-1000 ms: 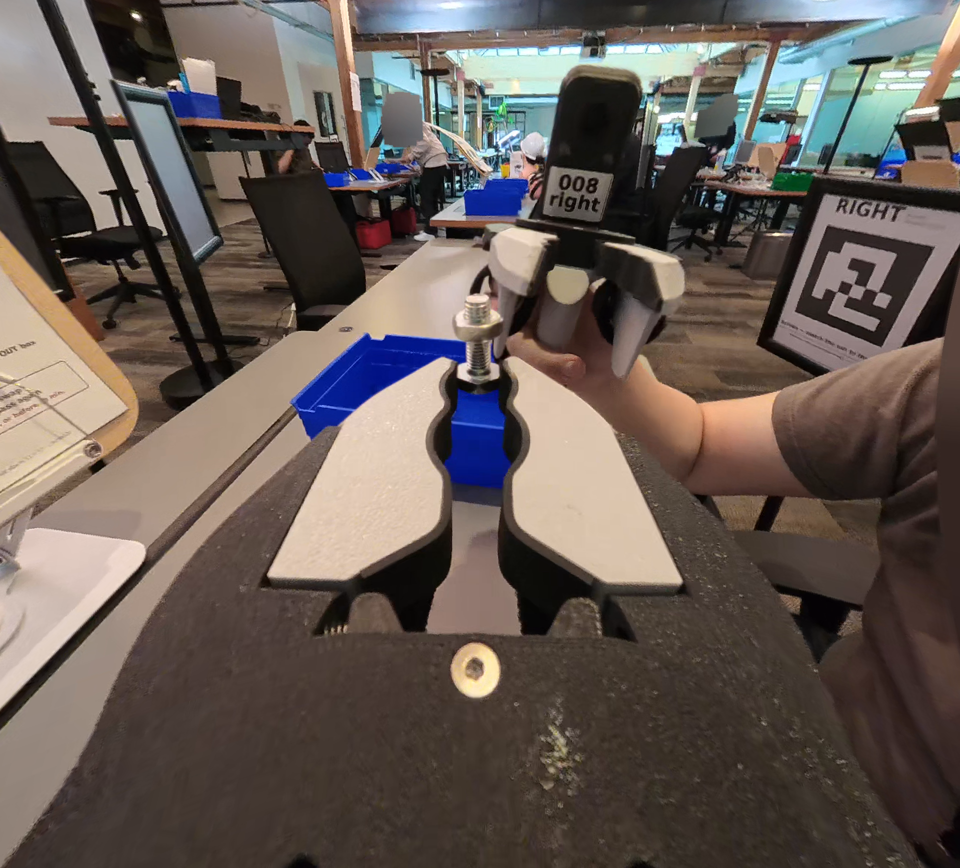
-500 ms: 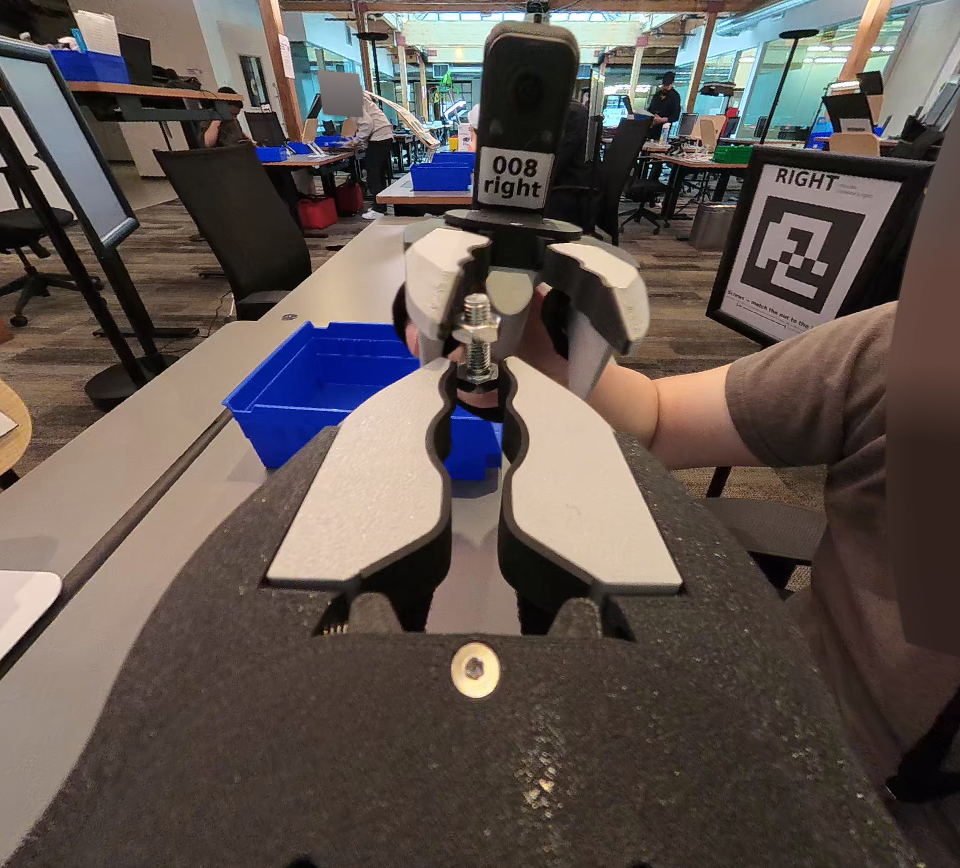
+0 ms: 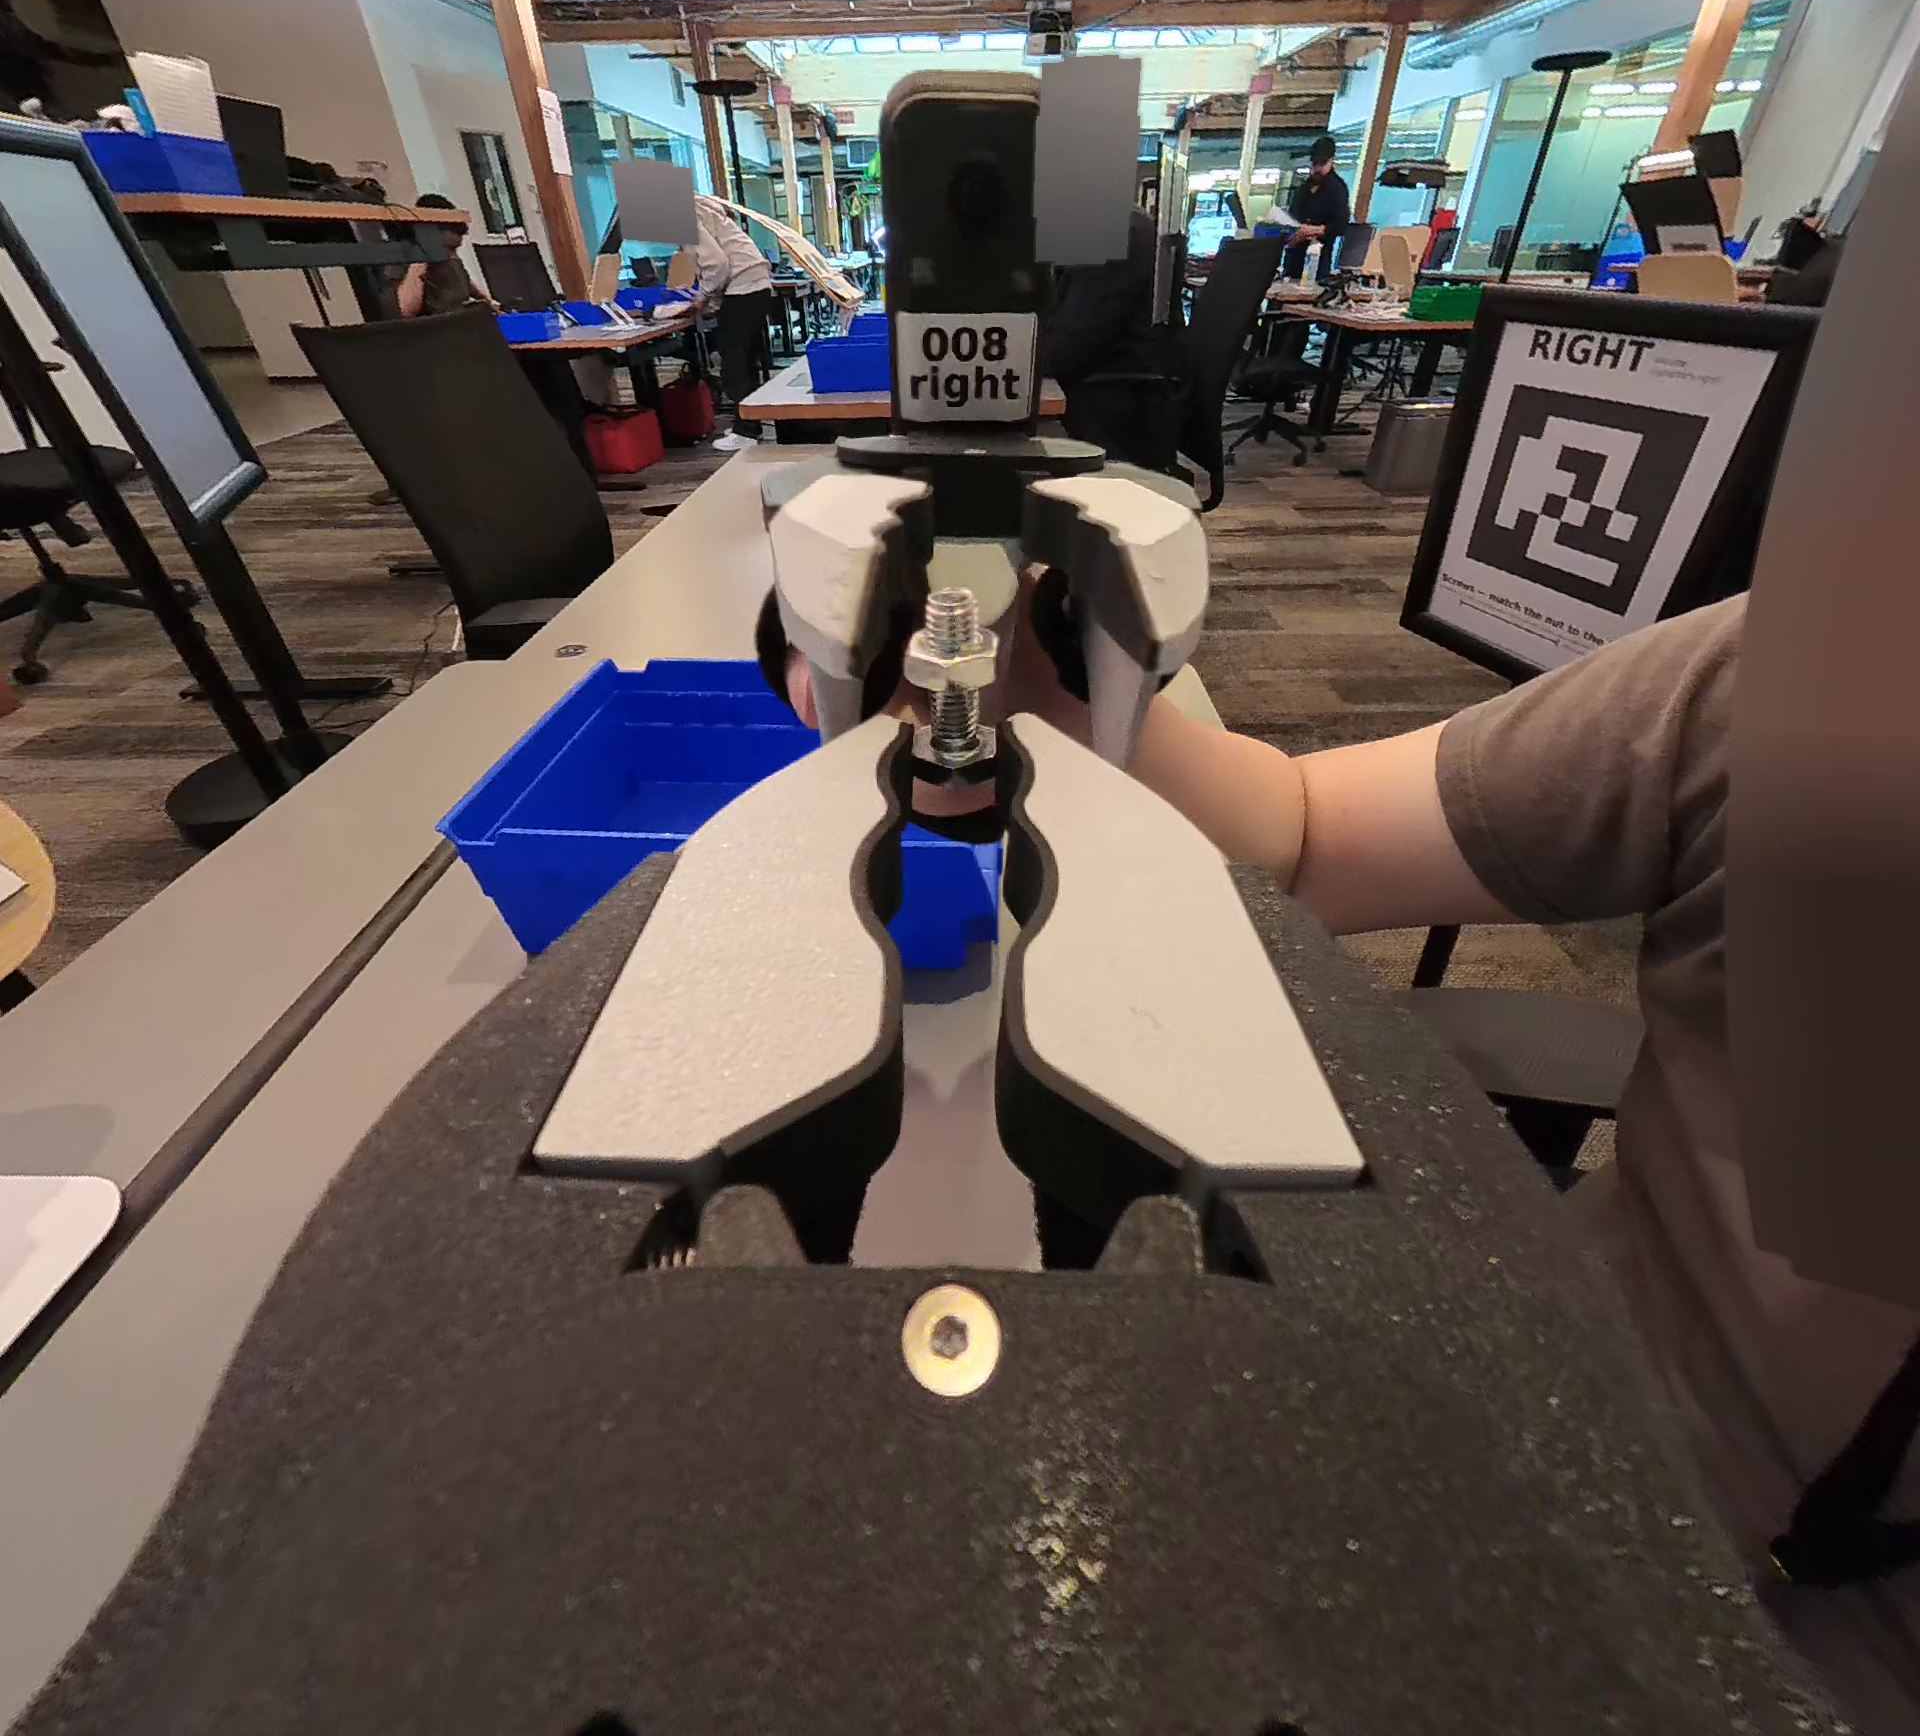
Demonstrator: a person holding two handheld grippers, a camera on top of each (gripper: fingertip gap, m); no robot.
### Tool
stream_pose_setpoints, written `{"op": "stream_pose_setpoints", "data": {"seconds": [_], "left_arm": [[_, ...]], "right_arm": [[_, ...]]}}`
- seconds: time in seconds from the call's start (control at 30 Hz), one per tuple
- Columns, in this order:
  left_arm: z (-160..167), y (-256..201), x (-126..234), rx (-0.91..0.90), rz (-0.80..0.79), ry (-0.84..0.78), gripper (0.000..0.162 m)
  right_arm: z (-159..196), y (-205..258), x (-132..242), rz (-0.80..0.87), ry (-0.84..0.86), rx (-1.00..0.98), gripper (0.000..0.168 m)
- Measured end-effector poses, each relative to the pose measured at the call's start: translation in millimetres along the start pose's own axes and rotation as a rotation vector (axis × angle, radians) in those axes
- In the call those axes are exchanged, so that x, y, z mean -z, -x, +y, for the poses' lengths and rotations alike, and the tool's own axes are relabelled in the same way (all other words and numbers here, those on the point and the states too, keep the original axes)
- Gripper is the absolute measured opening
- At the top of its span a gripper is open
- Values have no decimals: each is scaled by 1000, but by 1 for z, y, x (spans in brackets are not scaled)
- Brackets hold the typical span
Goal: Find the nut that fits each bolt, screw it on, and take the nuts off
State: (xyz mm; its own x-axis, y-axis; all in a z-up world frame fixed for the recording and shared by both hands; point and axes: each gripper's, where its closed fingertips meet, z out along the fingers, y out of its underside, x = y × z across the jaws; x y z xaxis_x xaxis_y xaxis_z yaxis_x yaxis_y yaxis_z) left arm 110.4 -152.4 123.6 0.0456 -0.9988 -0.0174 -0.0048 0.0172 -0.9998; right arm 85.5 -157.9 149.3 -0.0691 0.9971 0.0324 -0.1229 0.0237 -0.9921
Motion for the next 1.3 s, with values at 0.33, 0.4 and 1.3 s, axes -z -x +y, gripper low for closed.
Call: {"op": "stream_pose_setpoints", "data": {"seconds": [0.33,0.4,1.3], "left_arm": [[-3,6,5,19,-9,-18,14],[0,1,2,13,13,-4,14],[0,-36,-3,24,235,-7,14]], "right_arm": [[-4,-6,6,42,-7,24,31],[-2,-8,6,35,-11,6,31],[4,25,4,-249,15,-119,15]]}}
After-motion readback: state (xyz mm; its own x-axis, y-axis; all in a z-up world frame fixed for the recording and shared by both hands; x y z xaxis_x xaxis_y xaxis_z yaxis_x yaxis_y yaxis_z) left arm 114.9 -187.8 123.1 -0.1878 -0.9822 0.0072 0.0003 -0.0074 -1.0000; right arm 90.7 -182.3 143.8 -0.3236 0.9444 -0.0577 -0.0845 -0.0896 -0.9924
